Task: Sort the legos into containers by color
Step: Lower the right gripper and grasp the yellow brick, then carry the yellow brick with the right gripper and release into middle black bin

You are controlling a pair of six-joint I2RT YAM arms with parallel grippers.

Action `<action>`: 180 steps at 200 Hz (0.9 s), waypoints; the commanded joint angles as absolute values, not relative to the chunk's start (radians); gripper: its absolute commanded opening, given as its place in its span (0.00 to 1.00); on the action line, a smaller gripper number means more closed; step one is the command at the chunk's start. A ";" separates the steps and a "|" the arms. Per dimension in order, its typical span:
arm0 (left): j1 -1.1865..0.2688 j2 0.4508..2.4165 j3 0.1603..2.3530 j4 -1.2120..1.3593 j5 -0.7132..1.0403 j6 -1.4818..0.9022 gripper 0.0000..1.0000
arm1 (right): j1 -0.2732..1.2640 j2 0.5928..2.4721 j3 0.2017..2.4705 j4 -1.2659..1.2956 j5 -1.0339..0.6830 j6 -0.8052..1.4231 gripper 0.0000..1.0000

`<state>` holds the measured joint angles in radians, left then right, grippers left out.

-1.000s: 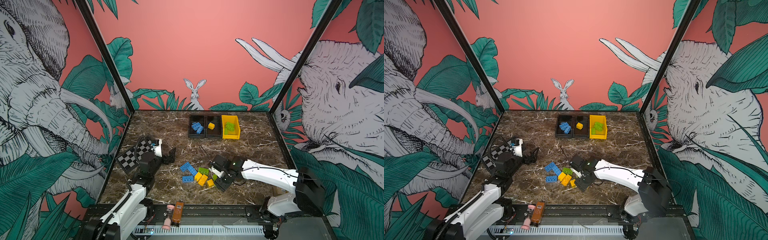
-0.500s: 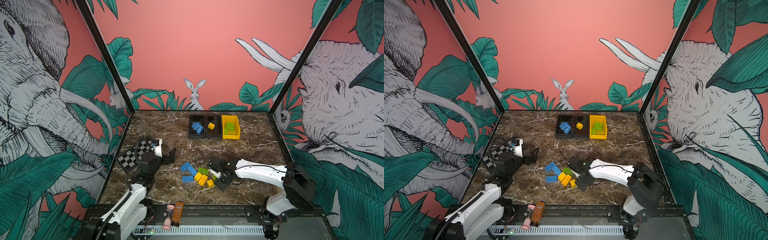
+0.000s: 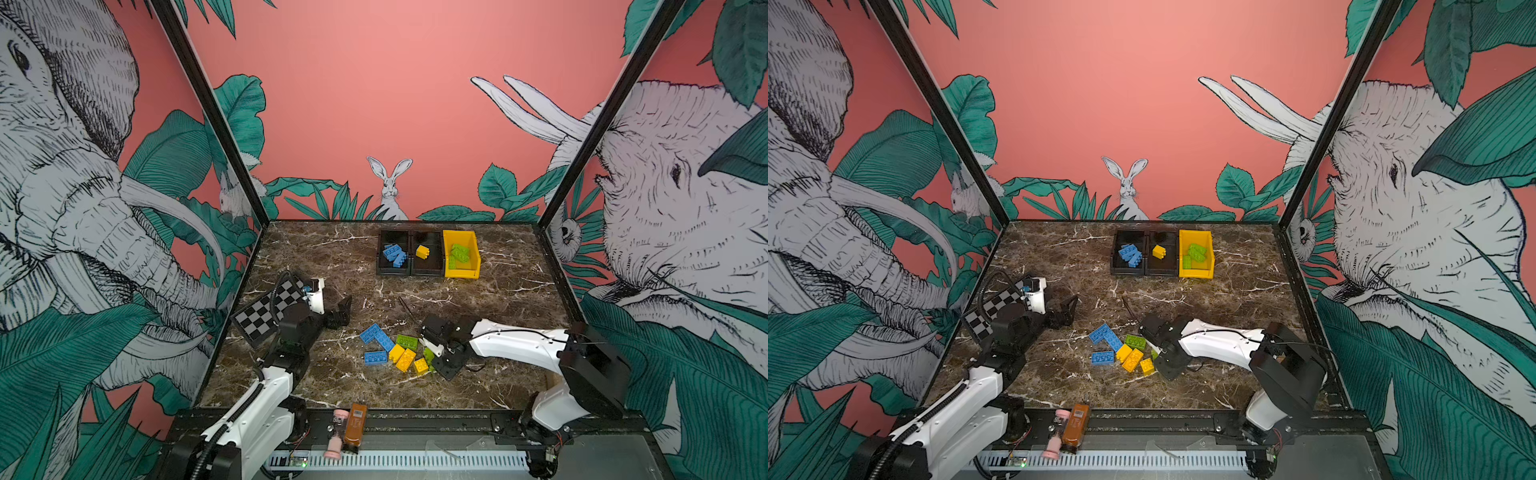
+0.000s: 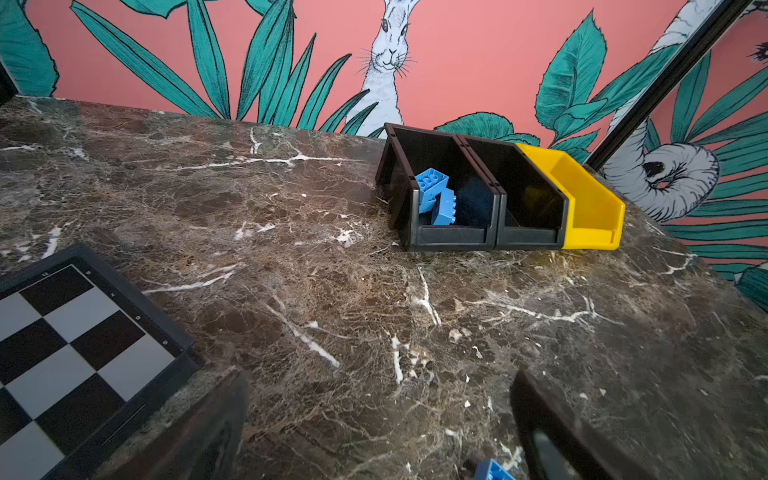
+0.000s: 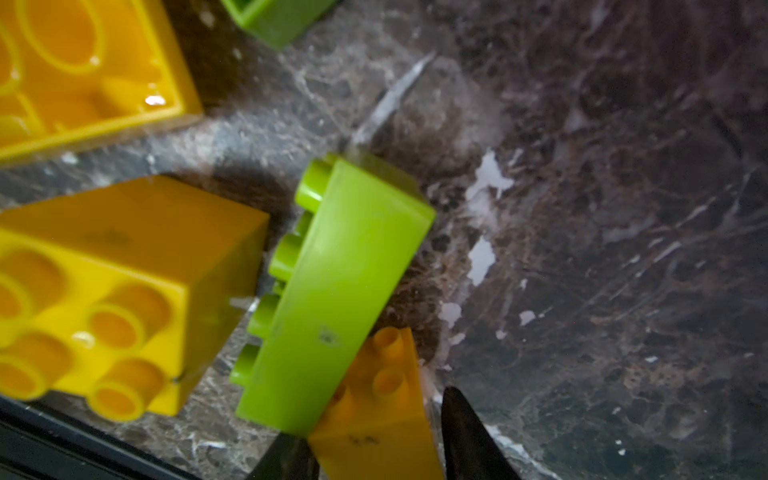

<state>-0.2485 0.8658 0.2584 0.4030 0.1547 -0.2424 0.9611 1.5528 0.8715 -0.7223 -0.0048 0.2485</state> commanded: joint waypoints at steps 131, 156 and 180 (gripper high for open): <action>-0.253 0.863 0.270 0.408 0.150 -0.238 0.99 | 0.680 1.357 0.993 -0.623 -0.015 0.218 0.25; -0.253 0.879 0.271 0.415 0.153 -0.241 0.99 | 0.613 1.485 1.123 -0.537 -0.008 0.175 0.26; -0.253 0.879 0.270 0.418 0.154 -0.240 0.99 | 0.557 1.652 1.295 -0.494 0.001 0.168 0.27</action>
